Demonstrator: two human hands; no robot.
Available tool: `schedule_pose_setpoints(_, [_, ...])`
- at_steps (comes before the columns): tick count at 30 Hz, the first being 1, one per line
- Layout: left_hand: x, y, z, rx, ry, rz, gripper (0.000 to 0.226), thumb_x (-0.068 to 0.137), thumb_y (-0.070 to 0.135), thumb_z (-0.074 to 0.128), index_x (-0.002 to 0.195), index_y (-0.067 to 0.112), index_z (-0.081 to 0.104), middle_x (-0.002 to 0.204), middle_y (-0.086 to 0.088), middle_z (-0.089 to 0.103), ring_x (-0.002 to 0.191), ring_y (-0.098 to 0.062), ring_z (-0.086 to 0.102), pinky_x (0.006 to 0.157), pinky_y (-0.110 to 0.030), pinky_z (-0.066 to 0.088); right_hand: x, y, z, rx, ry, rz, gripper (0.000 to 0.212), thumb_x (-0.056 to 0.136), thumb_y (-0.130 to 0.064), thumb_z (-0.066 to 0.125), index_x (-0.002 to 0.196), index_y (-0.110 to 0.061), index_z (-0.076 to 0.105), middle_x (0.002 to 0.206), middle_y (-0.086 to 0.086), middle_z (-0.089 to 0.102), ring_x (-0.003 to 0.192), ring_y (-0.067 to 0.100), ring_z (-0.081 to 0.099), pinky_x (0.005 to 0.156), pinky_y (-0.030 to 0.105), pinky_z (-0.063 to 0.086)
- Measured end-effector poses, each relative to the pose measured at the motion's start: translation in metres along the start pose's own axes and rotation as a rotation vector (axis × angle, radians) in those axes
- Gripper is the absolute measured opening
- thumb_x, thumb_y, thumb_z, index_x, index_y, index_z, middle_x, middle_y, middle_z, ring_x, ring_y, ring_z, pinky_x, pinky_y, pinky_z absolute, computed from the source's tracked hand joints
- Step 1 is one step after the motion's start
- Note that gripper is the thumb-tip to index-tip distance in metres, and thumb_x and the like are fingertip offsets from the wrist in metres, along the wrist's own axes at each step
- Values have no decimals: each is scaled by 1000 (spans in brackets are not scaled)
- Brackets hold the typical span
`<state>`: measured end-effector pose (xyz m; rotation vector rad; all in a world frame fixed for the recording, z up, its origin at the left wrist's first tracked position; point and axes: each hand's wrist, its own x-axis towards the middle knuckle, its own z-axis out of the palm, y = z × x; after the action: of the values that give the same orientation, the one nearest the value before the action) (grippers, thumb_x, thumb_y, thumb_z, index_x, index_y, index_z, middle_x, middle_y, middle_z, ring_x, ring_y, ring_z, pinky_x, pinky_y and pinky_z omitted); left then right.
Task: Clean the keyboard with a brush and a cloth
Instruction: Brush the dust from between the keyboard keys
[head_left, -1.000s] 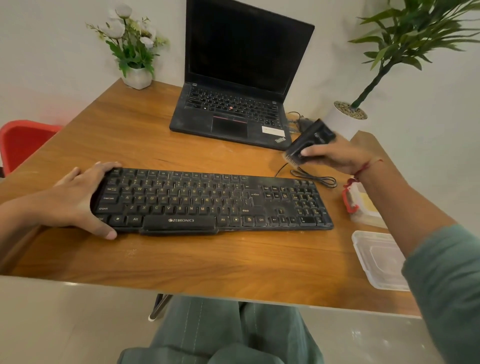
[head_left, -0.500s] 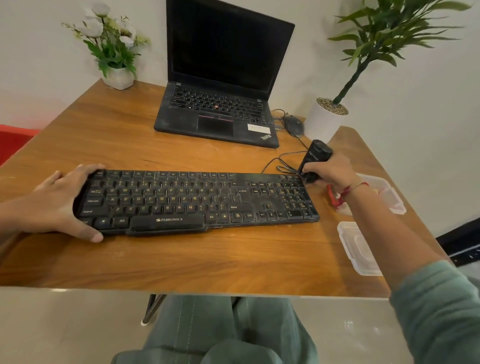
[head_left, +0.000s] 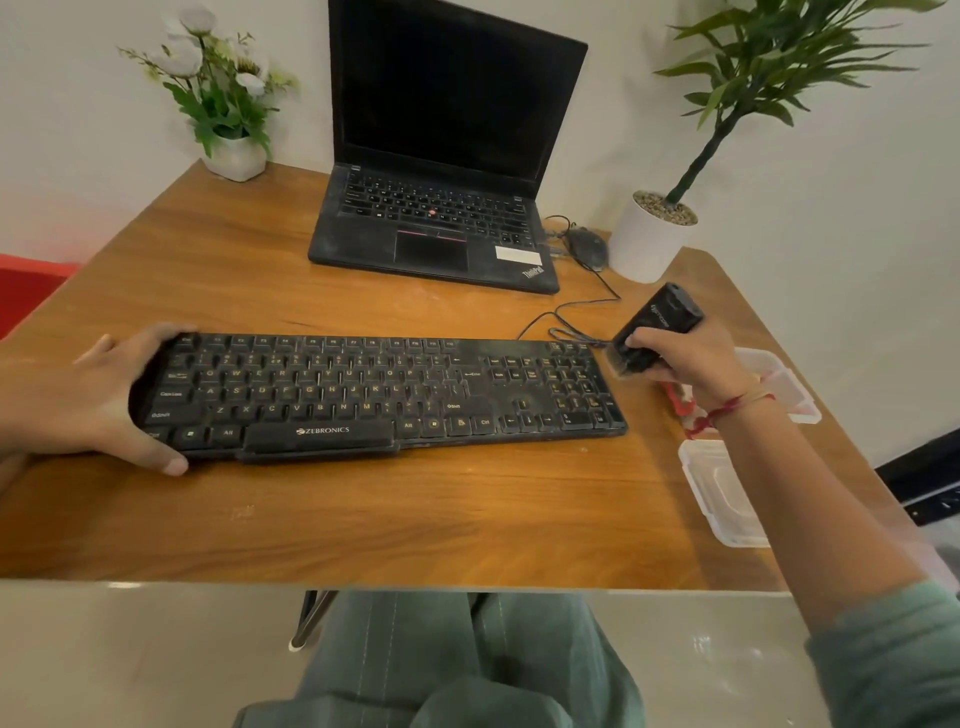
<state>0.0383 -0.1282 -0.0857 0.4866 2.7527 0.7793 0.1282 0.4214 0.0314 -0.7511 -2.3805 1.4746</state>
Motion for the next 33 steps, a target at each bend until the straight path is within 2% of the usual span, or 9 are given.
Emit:
schedule_pose_setpoints(3, [3, -11, 1, 55, 2, -16, 148, 14, 74, 86, 141, 58, 11, 145, -8, 42, 128, -32, 41, 103, -53, 36, 4, -3, 15, 62, -9, 44, 24, 72, -8, 77, 89, -13, 61, 89, 6, 67, 80, 17, 67, 48, 22, 55])
schedule_pose_setpoints(7, [-2, -3, -3, 22, 18, -7, 134, 12, 81, 80, 127, 71, 11, 148, -9, 39, 132, -34, 39, 107, -55, 34, 15, -1, 30, 33, 15, 82, 32, 71, -10, 78, 98, -10, 60, 99, 11, 68, 89, 23, 69, 61, 30, 59])
schedule_pose_setpoints(11, [-7, 5, -4, -5, -1, 9, 129, 10, 84, 77, 121, 75, 11, 149, -11, 37, 134, -35, 37, 109, -56, 32, 24, -5, 35, 47, 1, 118, 34, 73, -11, 77, 102, -9, 59, 104, 13, 67, 92, 24, 68, 51, 24, 57])
schedule_pose_setpoints(14, [-7, 5, -4, -21, 6, 15, 128, 10, 85, 75, 121, 75, 11, 148, -11, 38, 133, -35, 38, 108, -56, 34, 13, -3, 26, -16, -16, 121, 34, 74, -12, 75, 104, -9, 60, 96, 10, 67, 83, 19, 68, 48, 21, 56])
schedule_pose_setpoints(18, [-5, 3, -1, -19, 20, 16, 130, 10, 85, 75, 123, 74, 12, 148, -9, 39, 132, -34, 38, 107, -56, 34, -5, 17, 9, -26, -88, 137, 17, 76, -10, 73, 87, -14, 61, 91, 12, 70, 81, 22, 70, 58, 28, 59])
schedule_pose_setpoints(25, [4, -13, 1, 19, -4, -19, 144, 18, 74, 87, 140, 60, 11, 147, -7, 39, 130, -32, 40, 103, -53, 37, 24, -2, 31, -41, -65, 109, 34, 72, -13, 78, 102, -10, 61, 98, 11, 69, 86, 22, 70, 58, 27, 59])
schedule_pose_setpoints(27, [7, -16, 2, 13, 11, -20, 142, 18, 73, 87, 138, 61, 12, 147, -8, 39, 131, -32, 39, 104, -53, 36, 29, -5, 34, -34, -71, 106, 28, 74, -13, 77, 97, -13, 60, 99, 10, 69, 84, 20, 70, 59, 26, 59])
schedule_pose_setpoints(30, [11, -22, 4, 24, 26, -23, 149, 18, 71, 88, 144, 56, 12, 148, -6, 38, 131, -32, 39, 103, -53, 36, 31, -5, 38, 22, -73, 96, 21, 77, -11, 74, 87, -18, 58, 97, 8, 66, 79, 14, 66, 51, 19, 56])
schedule_pose_setpoints(33, [13, -27, 6, 32, 18, -24, 152, 18, 69, 90, 147, 52, 11, 146, -6, 39, 128, -31, 41, 100, -52, 38, 34, -7, 43, -2, -60, 61, 29, 74, -13, 76, 99, -11, 61, 100, 9, 67, 89, 19, 67, 47, 16, 53])
